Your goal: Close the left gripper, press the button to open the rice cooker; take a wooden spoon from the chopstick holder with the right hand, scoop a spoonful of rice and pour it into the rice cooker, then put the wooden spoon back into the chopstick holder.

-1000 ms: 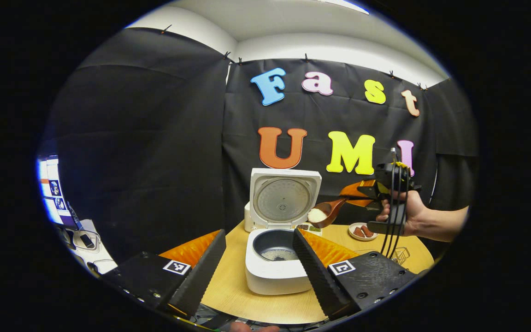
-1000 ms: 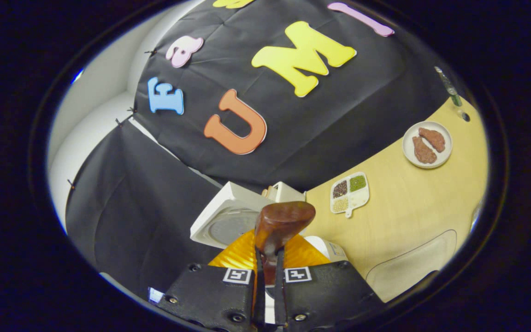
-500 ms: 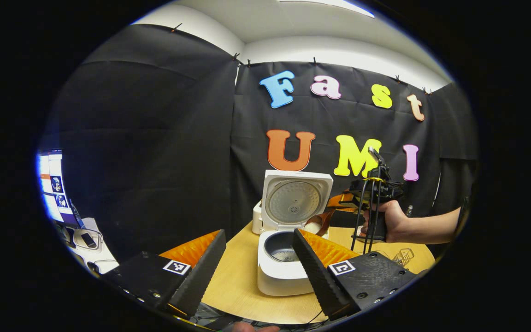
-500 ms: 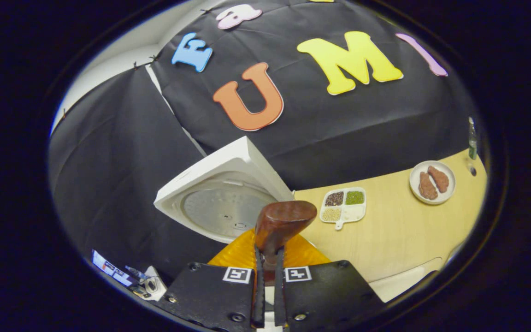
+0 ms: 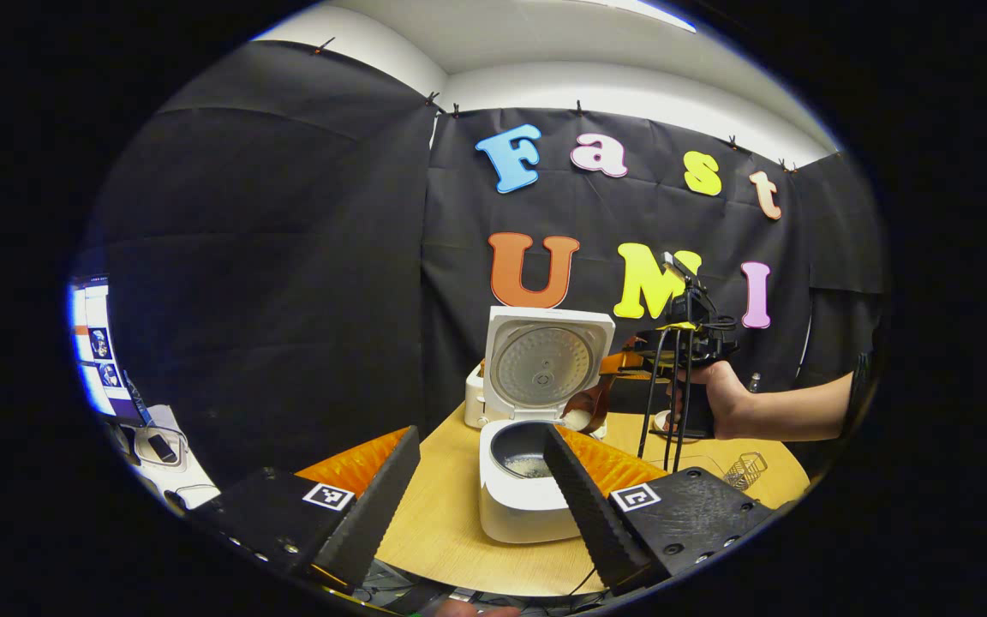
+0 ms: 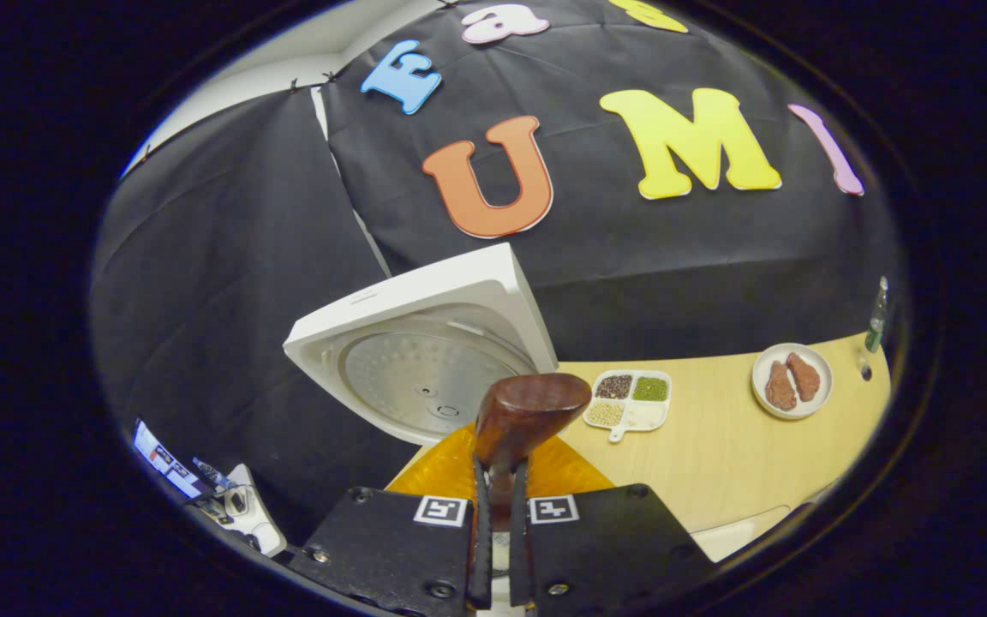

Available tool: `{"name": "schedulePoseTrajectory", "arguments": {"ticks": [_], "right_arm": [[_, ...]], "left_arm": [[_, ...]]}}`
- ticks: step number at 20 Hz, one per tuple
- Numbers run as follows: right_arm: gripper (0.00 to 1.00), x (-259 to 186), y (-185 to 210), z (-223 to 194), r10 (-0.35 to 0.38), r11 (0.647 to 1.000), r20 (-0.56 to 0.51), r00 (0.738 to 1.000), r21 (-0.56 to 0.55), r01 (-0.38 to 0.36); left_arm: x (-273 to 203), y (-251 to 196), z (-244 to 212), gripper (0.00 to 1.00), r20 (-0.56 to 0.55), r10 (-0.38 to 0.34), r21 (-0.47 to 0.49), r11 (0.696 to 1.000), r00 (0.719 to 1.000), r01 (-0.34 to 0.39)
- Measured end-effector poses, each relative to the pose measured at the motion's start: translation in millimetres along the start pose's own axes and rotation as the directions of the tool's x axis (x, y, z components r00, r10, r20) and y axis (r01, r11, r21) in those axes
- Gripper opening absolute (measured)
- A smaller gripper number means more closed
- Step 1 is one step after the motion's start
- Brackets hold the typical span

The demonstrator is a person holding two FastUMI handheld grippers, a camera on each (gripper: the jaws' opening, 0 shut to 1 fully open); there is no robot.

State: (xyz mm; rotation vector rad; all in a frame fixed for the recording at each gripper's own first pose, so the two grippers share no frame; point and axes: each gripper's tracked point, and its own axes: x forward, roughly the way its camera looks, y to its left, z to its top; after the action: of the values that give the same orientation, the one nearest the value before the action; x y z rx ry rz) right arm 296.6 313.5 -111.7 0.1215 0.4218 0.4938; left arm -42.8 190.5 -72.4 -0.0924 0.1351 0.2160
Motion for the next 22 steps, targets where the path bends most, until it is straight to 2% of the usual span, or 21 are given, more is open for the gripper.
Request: {"name": "schedulePoseTrajectory", "arguments": {"ticks": [4,9,15,18,22], "right_arm": [[0.13,-4.2,6.7,10.7,-0.005,0.987,0.05,0.999,-0.157,0.013],[0.13,-8.0,46.9,10.0,0.037,0.931,0.073,0.997,-0.365,-0.008],[0.13,-11.3,64.2,13.9,0.056,0.881,0.098,0.994,-0.473,-0.004],[0.13,-17.5,68.8,21.5,0.05,0.831,0.131,0.99,-0.555,0.032],[0.13,-29.0,86.5,28.2,0.101,0.755,0.17,0.98,-0.655,0.036]], "left_arm": [[-5.2,-5.4,0.7,0.94,0.006,-0.007,-0.017,1.0,1.0,0.007],[-12.0,-4.6,2.7,0.94,0.016,0.004,-0.018,1.0,1.0,-0.004],[-14.8,-1.7,3.2,0.94,0.019,0.029,-0.031,0.999,0.999,-0.028],[-15.4,1.2,3.3,0.94,0.029,0.037,-0.028,0.999,0.999,-0.036],[-15.9,0.2,3.3,0.94,0.038,0.029,-0.032,0.999,0.999,-0.028]]}}
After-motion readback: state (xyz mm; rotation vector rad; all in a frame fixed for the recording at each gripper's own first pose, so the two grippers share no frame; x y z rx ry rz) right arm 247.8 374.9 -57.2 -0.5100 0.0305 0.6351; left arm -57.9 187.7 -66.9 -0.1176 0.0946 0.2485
